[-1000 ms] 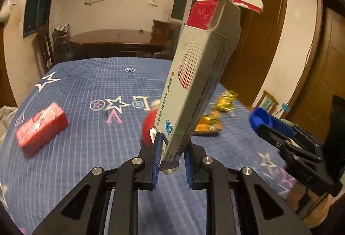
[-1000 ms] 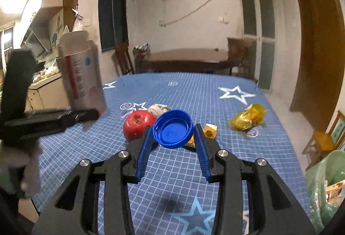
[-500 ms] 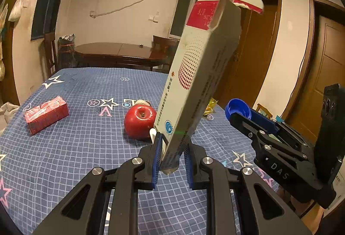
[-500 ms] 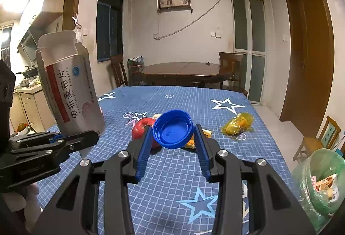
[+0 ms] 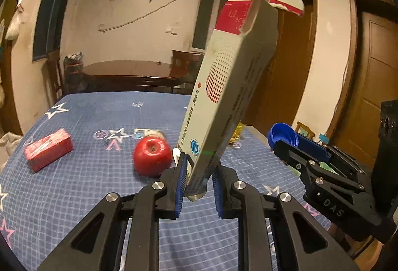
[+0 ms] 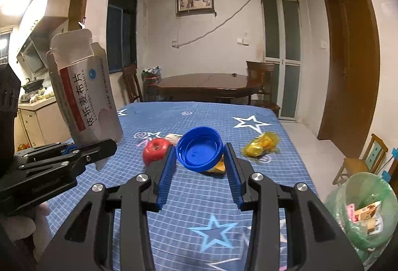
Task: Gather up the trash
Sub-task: 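Carry the medicine box and blue cap over the green bin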
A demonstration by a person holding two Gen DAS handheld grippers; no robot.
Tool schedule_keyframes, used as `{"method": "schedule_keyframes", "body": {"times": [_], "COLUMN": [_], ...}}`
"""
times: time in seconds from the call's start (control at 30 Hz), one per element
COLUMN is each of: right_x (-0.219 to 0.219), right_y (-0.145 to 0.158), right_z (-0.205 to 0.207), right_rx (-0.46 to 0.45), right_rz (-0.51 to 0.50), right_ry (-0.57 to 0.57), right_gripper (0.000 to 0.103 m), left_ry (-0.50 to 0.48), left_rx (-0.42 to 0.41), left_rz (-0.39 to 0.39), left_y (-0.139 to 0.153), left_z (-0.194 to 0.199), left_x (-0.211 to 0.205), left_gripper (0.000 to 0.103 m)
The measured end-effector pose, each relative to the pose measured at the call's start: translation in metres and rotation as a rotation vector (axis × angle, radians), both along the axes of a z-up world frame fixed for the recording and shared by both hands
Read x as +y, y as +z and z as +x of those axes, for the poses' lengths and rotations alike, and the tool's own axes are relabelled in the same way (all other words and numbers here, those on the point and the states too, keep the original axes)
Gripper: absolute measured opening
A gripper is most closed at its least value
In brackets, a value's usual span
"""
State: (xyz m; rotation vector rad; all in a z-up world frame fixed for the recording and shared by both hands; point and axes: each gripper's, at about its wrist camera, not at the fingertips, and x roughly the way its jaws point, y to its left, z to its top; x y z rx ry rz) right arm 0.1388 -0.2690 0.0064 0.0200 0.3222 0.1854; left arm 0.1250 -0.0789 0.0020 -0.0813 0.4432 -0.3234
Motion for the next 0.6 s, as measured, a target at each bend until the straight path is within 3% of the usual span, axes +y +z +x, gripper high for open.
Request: {"method": "schedule_keyframes", "body": {"times": [0.6], "right_x": [-0.117], "right_y": [0.004], "right_z": [-0.014], "right_rx": [0.041], "right_rz": [-0.018], "right_ry": [-0.196], "right_gripper": [0.038], "left_ry": [-0.212], "left_rx": [0.004], "left_rz": [0.048], "left_y": [-0.003], "left_z": [0.031], "left_x": [-0.133], "left_gripper": [0.021]}}
